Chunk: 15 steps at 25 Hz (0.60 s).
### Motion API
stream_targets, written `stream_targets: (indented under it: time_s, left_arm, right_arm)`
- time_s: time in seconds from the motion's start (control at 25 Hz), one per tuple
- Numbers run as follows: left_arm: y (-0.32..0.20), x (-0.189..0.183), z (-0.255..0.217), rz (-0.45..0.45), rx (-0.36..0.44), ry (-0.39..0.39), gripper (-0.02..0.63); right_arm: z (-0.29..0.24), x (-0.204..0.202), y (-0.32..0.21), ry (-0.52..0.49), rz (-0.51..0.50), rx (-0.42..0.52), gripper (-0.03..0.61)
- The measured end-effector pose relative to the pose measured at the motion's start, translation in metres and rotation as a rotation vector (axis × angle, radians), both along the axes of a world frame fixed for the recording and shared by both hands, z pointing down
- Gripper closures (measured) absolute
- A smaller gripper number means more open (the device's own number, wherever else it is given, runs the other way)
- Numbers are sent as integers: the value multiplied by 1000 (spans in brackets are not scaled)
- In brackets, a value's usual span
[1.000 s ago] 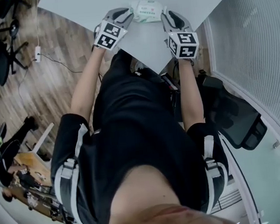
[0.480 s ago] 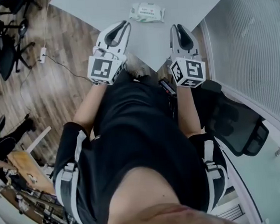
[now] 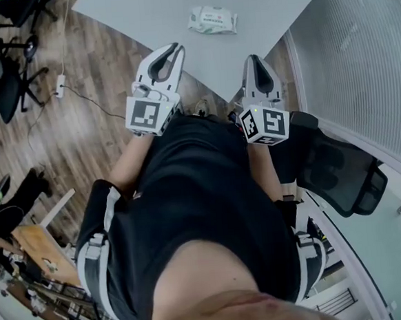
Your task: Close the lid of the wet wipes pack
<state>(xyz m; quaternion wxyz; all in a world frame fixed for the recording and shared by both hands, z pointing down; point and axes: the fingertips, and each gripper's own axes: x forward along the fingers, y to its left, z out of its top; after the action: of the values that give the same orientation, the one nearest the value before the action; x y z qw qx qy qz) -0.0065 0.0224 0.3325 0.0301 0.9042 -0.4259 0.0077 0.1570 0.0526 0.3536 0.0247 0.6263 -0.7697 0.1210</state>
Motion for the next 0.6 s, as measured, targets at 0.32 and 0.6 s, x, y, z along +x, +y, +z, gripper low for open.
stream_targets:
  time_s: [0.32,0.6]
  left_arm:
    - [3,-21,1,9,-10,11,560]
    - [11,-25,1,20,-11,20,560]
  right_arm:
    - [-3,-16,6,-2,19,-1,550]
    - [-3,-22,13,9,24,-1,557]
